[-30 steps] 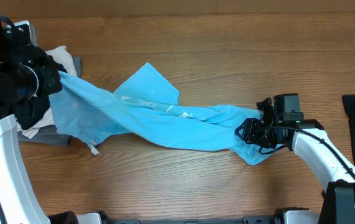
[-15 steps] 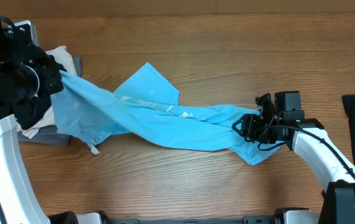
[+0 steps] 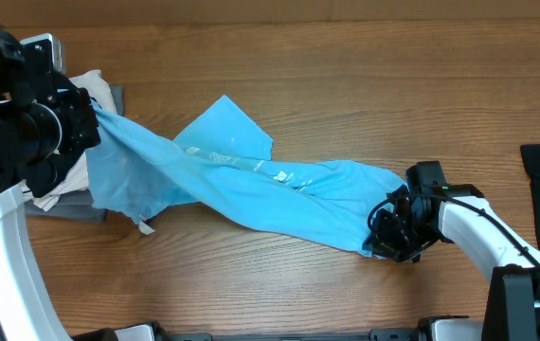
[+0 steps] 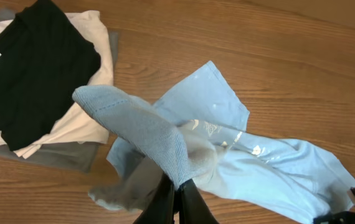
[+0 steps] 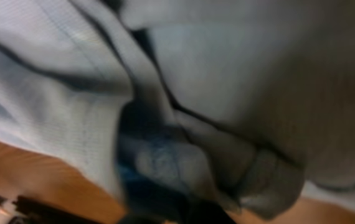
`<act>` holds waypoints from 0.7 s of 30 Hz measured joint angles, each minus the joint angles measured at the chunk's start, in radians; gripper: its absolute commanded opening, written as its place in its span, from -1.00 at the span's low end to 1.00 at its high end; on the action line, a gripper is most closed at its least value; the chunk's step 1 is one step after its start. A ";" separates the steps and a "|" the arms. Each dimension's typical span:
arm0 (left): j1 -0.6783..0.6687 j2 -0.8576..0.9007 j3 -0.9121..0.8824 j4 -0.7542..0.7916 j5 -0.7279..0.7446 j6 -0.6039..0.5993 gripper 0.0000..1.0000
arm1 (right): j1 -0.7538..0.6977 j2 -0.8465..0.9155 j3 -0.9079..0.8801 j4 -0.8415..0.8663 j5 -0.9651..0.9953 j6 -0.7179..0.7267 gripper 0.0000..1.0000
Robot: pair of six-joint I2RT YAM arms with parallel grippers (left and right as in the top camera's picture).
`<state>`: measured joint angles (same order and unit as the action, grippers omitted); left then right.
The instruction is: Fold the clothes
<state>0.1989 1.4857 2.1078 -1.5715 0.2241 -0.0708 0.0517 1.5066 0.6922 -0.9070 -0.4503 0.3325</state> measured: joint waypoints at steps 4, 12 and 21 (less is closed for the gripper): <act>0.000 -0.001 0.000 0.000 0.001 0.000 -0.90 | -0.004 0.000 0.002 0.038 0.021 0.015 -0.07; 0.000 -0.001 0.000 -0.004 -0.019 0.000 -0.88 | -0.074 -0.013 0.035 -0.011 0.010 -0.037 -0.11; 0.000 -0.001 0.000 -0.003 -0.030 0.000 -0.86 | -0.154 -0.143 0.098 -0.021 -0.008 -0.084 0.15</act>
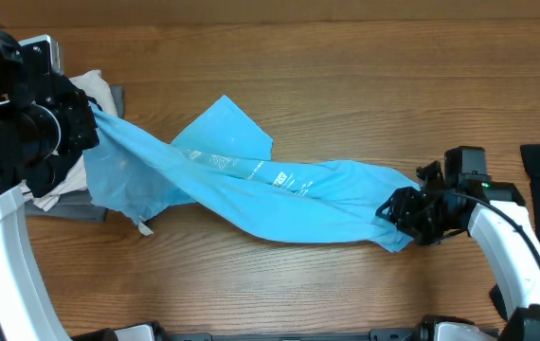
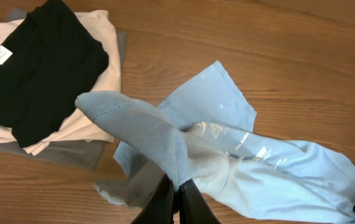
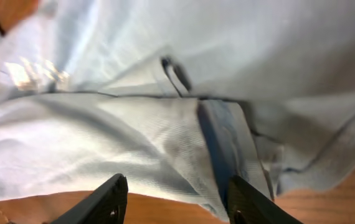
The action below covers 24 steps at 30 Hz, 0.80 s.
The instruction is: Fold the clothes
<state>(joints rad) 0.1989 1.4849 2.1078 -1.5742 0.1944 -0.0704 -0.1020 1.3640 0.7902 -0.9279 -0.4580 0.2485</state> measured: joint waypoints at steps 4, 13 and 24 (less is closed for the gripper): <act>0.000 0.000 0.000 0.000 0.000 0.000 -0.85 | 0.000 0.012 0.000 0.012 0.006 -0.006 0.19; 0.000 0.000 0.000 0.002 0.000 0.000 -0.83 | 0.000 0.048 0.000 -0.051 0.211 0.103 0.47; 0.000 0.000 0.000 0.003 0.000 0.000 -0.81 | -0.001 0.048 0.000 -0.050 -0.180 -0.250 0.48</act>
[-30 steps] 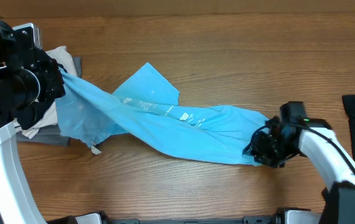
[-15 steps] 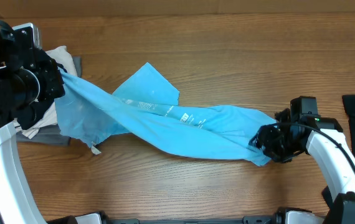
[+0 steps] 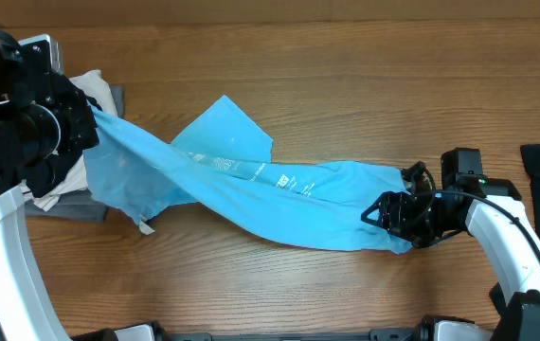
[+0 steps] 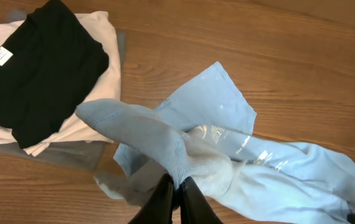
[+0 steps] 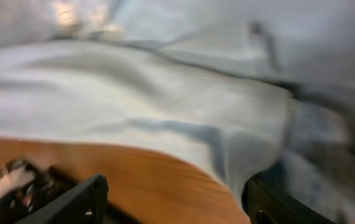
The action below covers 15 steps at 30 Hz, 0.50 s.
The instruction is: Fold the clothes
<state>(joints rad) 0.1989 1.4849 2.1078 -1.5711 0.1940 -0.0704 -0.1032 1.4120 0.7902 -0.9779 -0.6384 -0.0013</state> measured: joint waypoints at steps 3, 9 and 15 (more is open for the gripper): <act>0.000 0.000 0.000 0.001 0.000 0.000 -0.82 | 0.000 0.000 0.000 0.024 -0.037 -0.027 0.49; 0.000 0.000 0.000 0.004 -0.001 0.000 -0.82 | -0.001 0.000 0.000 0.051 0.105 0.093 0.44; 0.000 0.000 0.000 0.004 -0.003 0.000 -0.81 | -0.001 0.000 0.000 -0.052 0.268 0.220 0.44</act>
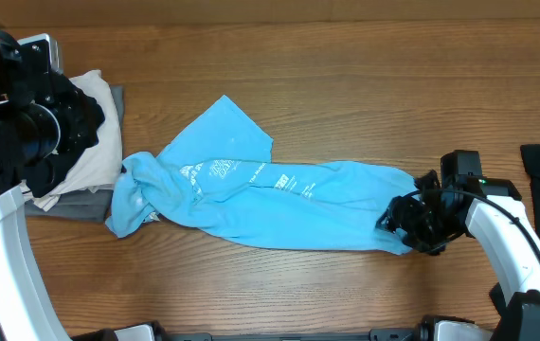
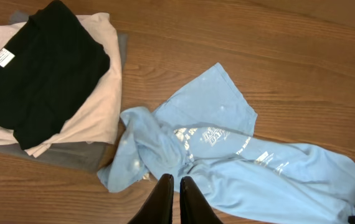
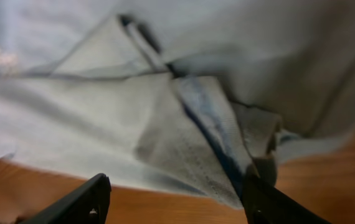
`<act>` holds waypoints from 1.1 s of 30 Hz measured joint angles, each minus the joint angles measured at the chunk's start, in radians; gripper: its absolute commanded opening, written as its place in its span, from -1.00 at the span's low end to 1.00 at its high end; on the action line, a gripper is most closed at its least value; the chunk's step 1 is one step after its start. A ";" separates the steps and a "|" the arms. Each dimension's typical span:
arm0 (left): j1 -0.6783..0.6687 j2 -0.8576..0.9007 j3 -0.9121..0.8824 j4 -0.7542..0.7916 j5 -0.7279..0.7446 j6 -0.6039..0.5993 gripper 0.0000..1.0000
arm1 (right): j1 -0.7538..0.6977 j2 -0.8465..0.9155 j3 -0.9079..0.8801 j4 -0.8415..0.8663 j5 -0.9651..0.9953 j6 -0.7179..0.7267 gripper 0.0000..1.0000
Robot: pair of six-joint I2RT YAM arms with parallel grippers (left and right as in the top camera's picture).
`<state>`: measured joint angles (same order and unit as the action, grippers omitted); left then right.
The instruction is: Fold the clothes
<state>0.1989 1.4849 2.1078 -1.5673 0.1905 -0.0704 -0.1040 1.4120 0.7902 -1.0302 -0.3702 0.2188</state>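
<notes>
A light blue T-shirt lies stretched across the wooden table, with its left end bunched by the stack of clothes. The left wrist view shows the same shirt lying below. My left gripper hangs high above that bunched end, its fingers only narrowly apart with nothing between them. My right gripper is at the shirt's right end. Its fingers are spread wide, and the shirt's hem lies between them, ungripped.
A stack of folded clothes, black on cream on grey, sits at the left, touching the shirt's bunched end. A black garment lies at the right edge of the table.
My left gripper has let go of the shirt's left end, which now lies bunched on the table beside the stack. My right gripper remains open at the right end.
My left gripper held the shirt's left end raised near the stack while my right gripper was buried in the right end. Then the right gripper stood open farther right, with the shirt stretched longer. Now the left end is released and the shirt lies on the table.
</notes>
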 measured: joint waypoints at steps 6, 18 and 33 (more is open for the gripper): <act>0.000 0.000 0.000 0.000 0.000 0.000 -0.76 | 0.000 0.000 0.000 0.019 0.045 0.038 0.51; 0.000 0.000 0.000 0.000 0.000 0.000 -0.74 | -0.001 0.000 0.000 0.106 0.224 0.127 0.92; 0.000 0.004 0.000 -0.040 -0.001 0.003 -0.30 | 0.000 -0.120 0.002 0.118 0.008 -0.011 1.00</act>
<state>0.1989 1.4891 2.1078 -1.6073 0.1898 -0.0673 -0.1043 1.2919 0.7925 -0.9123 -0.3618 0.2077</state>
